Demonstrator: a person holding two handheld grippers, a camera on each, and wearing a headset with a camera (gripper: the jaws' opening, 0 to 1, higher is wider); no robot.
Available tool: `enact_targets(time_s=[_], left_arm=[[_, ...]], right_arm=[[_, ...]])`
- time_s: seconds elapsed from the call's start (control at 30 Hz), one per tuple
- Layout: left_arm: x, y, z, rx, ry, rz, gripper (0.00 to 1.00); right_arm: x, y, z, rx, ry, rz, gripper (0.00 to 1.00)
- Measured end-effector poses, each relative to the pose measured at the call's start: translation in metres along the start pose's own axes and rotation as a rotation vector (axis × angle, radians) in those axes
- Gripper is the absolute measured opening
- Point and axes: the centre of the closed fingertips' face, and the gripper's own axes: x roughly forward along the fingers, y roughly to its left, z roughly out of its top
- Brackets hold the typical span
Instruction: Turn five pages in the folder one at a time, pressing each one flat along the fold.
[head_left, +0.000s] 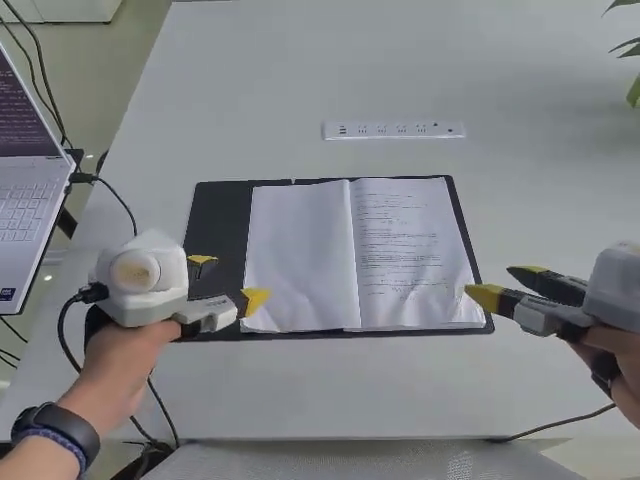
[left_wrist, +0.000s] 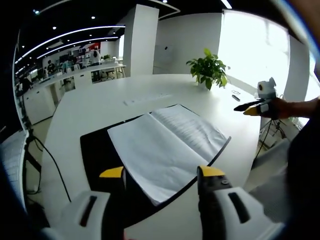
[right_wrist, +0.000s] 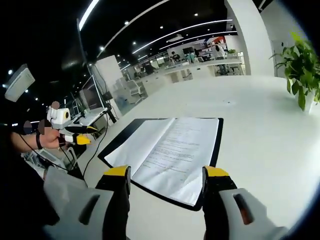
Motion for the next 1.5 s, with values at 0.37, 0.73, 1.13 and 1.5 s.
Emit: enact_targets(time_s=[0.37,0.73,1.13,1.5], left_arm=[[-0.029,-0.004,-0.001,0.002,-0.015,0.017,0.72],[-0.036,-0.013,-0.005,0.011,-0.005,0.013,0.77],[-0.023,-0.016,0.006,0.026,-0.003,-0.015,0.77],[0.019,-0.056,0.030,0.103,0.005,-0.117,0.76]], right_arm=[[-0.020,0.010,-0.009,0.011,-0.026,-0.025,0.67],[-0.033,0.008,-0.016,-0.014,-0.025,-0.049,0.75],[-0.034,0.007,-0.018,-0.004,-0.017,-0.058,0.76],[-0.041,-0.001,-0.024,0.018,-0.019,-0.069,0.75]])
